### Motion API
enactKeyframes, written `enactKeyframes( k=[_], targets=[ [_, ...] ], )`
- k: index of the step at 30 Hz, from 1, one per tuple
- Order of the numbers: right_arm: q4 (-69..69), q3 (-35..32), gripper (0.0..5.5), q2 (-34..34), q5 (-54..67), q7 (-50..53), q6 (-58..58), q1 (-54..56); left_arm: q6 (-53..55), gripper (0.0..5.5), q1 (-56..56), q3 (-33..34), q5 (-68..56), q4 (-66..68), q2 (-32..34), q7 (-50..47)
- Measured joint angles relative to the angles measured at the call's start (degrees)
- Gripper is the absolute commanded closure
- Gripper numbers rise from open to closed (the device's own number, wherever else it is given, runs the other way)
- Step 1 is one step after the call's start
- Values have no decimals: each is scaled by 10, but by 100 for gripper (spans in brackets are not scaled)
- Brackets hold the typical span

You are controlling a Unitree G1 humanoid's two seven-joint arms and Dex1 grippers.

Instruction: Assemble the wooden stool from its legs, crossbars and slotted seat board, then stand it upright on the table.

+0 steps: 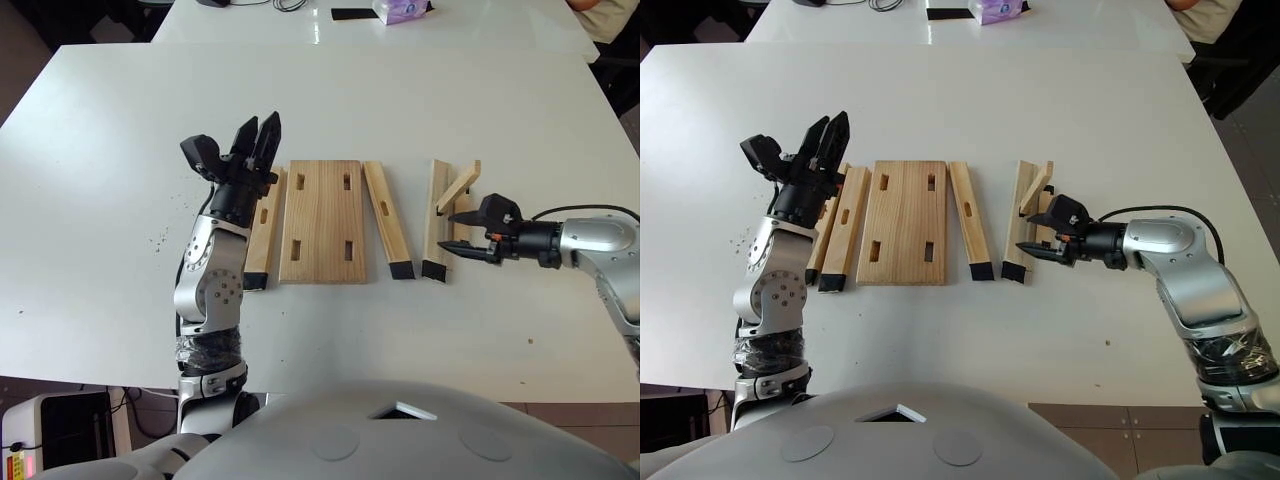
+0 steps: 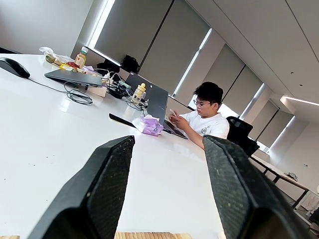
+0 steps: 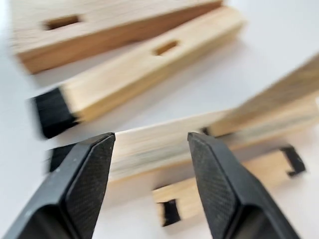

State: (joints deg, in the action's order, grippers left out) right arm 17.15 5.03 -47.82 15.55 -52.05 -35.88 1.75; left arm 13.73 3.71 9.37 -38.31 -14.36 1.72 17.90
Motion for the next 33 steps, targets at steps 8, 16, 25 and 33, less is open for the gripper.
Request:
enactKeyframes(
  k=[8,16,25,33],
  targets=[
    [57,-109,219,108,127,121,-251,15,-4,295,-13,1,0,-9,0,-4],
    [139,-203,187,262,135,292,-516,41,-5,295,-26,3,0,-18,-1,-9],
    [141,-164,187,277,122,332,-534,46,-4,295,-26,1,0,-18,3,-13],
    [135,-79,187,237,88,338,-444,16,-7,295,-26,-5,0,-16,-2,-13]
  ],
)
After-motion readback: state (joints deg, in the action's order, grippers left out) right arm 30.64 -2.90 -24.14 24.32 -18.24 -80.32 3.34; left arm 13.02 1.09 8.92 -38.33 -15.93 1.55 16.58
